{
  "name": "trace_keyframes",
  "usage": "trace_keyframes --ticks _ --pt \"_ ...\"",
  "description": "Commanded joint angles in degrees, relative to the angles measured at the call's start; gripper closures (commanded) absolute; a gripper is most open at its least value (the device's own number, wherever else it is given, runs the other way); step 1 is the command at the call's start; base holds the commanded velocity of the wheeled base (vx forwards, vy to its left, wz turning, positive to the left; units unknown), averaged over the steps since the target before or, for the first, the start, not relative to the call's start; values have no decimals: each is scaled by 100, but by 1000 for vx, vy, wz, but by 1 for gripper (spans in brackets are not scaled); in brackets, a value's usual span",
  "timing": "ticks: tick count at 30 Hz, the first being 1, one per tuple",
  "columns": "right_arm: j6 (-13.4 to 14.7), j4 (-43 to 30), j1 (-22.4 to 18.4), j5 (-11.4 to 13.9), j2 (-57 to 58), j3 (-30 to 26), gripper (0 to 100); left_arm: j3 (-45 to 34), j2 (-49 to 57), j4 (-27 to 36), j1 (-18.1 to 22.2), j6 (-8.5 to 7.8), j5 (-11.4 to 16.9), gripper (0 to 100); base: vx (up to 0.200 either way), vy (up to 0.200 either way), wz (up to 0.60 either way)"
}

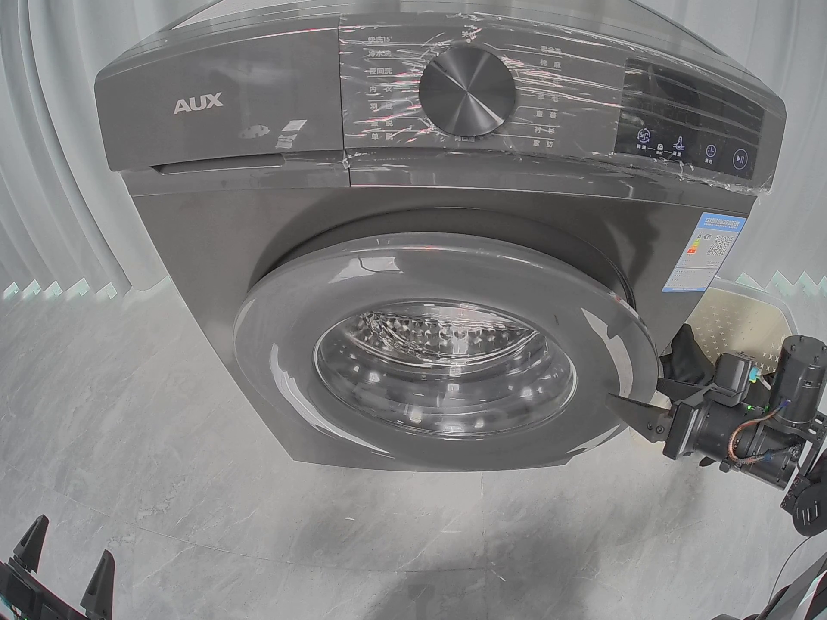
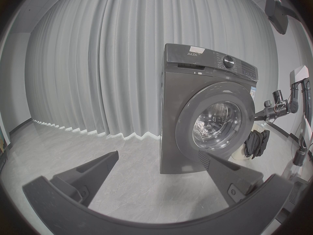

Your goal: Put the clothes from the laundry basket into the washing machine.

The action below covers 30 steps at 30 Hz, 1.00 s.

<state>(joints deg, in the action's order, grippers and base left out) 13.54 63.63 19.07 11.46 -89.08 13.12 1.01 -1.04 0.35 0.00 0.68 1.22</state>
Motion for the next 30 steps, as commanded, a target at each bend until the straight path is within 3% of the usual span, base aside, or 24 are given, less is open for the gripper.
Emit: trace_keyframes --ticks 1,9,13,19,24,30 --pt "8 53 -61 32 338 -143 0 -92 95 0 0 2 -8 0 0 0 0" --pt "-10 26 1 -12 110 191 0 -92 95 0 0 28 1 0 0 0 0" --pt "-18 70 1 -3 -303 490 0 -92 95 0 0 11 -8 0 -150 0 0" --pt "26 61 62 14 -286 376 0 -92 95 0 0 11 -8 0 0 0 0" --pt "-1 53 106 49 110 -90 0 -92 95 0 0 11 -8 0 0 0 0" --pt "-1 70 45 41 101 24 0 -92 95 0 0 2 1 0 0 0 0"
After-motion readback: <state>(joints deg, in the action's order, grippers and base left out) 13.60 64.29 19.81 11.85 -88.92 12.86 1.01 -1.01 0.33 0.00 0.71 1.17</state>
